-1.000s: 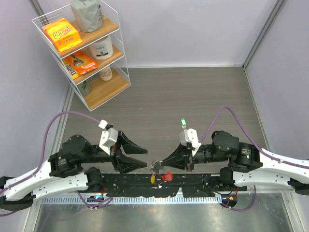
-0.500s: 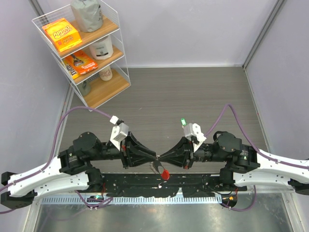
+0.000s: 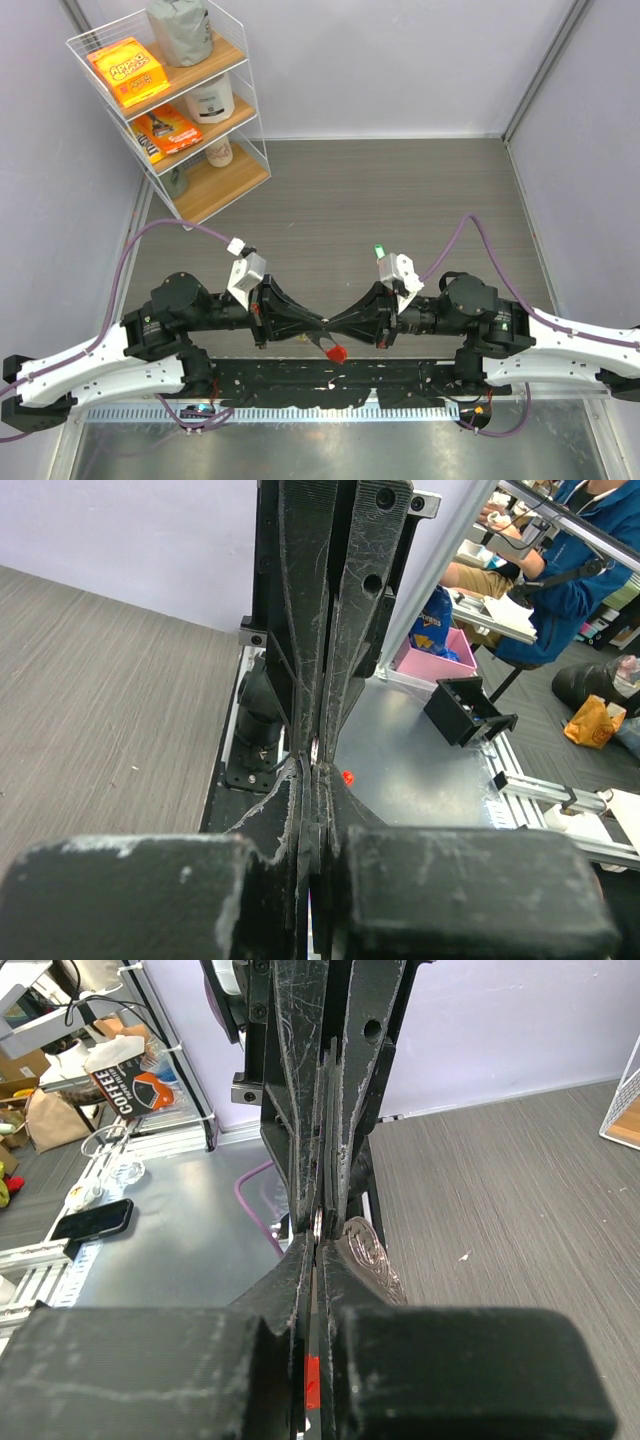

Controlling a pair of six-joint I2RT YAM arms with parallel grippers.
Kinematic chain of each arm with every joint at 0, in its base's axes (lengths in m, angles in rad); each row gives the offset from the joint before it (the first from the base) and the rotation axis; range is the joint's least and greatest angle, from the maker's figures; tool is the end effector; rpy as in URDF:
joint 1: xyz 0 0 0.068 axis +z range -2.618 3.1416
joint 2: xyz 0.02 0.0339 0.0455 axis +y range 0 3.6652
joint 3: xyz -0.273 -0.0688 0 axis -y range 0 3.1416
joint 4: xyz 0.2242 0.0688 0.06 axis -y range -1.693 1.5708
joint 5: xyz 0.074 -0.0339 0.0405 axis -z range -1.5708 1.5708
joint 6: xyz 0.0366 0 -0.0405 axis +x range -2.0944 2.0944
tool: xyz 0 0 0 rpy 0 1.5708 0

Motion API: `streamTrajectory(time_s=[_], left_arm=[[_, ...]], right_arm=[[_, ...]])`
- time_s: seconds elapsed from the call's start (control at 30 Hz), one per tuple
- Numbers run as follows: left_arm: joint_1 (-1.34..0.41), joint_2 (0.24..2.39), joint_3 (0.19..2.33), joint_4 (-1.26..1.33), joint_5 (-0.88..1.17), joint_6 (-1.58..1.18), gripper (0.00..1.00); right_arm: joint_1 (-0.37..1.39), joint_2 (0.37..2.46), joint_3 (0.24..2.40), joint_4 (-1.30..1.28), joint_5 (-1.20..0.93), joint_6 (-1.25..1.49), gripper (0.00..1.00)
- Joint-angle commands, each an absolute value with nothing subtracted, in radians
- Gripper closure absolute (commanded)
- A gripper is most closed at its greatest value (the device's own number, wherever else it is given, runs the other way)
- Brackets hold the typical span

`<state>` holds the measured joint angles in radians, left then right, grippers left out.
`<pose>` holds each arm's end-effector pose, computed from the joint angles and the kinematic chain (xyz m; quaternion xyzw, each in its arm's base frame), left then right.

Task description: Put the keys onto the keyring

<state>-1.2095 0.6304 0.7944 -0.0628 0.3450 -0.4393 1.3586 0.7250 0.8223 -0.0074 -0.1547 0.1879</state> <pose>0.0304 -0.1155 0.3812 0.3661 0.5643 -0.6148 0.4118 0.0245 0.1407 0.3859 -0.4192 0.5291 0.5513 0.4903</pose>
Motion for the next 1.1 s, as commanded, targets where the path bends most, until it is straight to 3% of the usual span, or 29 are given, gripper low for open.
streamTrajectory(time_s=[0.0, 0.2, 0.4, 0.6, 0.73, 1.07], left_arm=[[-1.212, 0.637, 0.793, -0.017, 0.387, -0.442, 1.00], [-1.212, 0.630, 0.807, -0.050, 0.382, -0.417, 1.00], [-1.212, 0.644, 0.841, -0.112, 0.388, -0.396, 1.00], [-1.212, 0.644, 0.861, -0.138, 0.410, -0.388, 1.00], [-1.212, 0.669, 0.887, -0.172, 0.433, -0.382, 1.00], [-1.212, 0.713, 0.934, -0.259, 0.448, -0.361, 1.00]], right_arm=[[1.364, 0.712, 0.865, 0.097, -0.104, 0.178, 0.95], [1.364, 0.719, 0.909, 0.016, -0.104, 0.149, 0.92], [1.364, 0.741, 0.988, -0.150, -0.132, 0.107, 0.56], [1.364, 0.767, 1.057, -0.305, -0.140, 0.071, 0.43], [1.364, 0.822, 1.120, -0.457, -0.149, 0.034, 0.40], [1.364, 0.861, 1.147, -0.526, -0.176, 0.005, 0.36]])
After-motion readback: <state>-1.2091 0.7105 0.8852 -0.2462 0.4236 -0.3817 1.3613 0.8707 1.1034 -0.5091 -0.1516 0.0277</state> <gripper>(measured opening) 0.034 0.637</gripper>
